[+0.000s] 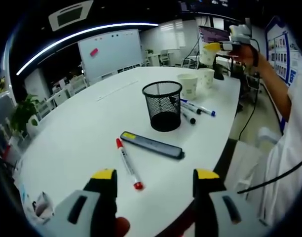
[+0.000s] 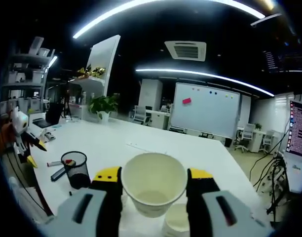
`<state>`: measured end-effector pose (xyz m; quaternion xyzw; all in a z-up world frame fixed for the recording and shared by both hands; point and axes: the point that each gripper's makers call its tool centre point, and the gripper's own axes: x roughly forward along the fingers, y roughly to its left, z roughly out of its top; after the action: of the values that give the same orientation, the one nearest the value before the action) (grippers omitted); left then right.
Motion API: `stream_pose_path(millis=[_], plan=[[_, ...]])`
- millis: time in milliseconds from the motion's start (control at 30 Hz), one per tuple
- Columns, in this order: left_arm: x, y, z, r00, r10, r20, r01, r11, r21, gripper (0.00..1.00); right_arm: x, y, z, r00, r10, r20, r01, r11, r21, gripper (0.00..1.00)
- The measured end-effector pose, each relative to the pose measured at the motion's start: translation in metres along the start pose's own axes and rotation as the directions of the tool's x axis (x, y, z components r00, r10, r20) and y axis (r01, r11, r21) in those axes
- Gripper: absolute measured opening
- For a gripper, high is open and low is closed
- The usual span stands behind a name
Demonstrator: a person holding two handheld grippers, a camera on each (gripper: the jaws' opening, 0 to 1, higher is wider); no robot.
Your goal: Place the scattered laser pointers and whiteboard markers into the pen holder and stack the scattered paper cups together
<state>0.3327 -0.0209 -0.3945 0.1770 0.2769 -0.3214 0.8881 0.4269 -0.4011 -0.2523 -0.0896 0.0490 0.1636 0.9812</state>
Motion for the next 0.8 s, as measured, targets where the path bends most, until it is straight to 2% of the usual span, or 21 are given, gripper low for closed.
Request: stream_pose_path(millis=[800], plan=[[0.0012,-0.0003,-0.0018,1.0,0.0,0.001,0.0,1.0,-0.006,0.62,-0.0033,-0.0065,0.0045,1.0,-0.014,0.003,0.014,1.0,-0.009,0.51]])
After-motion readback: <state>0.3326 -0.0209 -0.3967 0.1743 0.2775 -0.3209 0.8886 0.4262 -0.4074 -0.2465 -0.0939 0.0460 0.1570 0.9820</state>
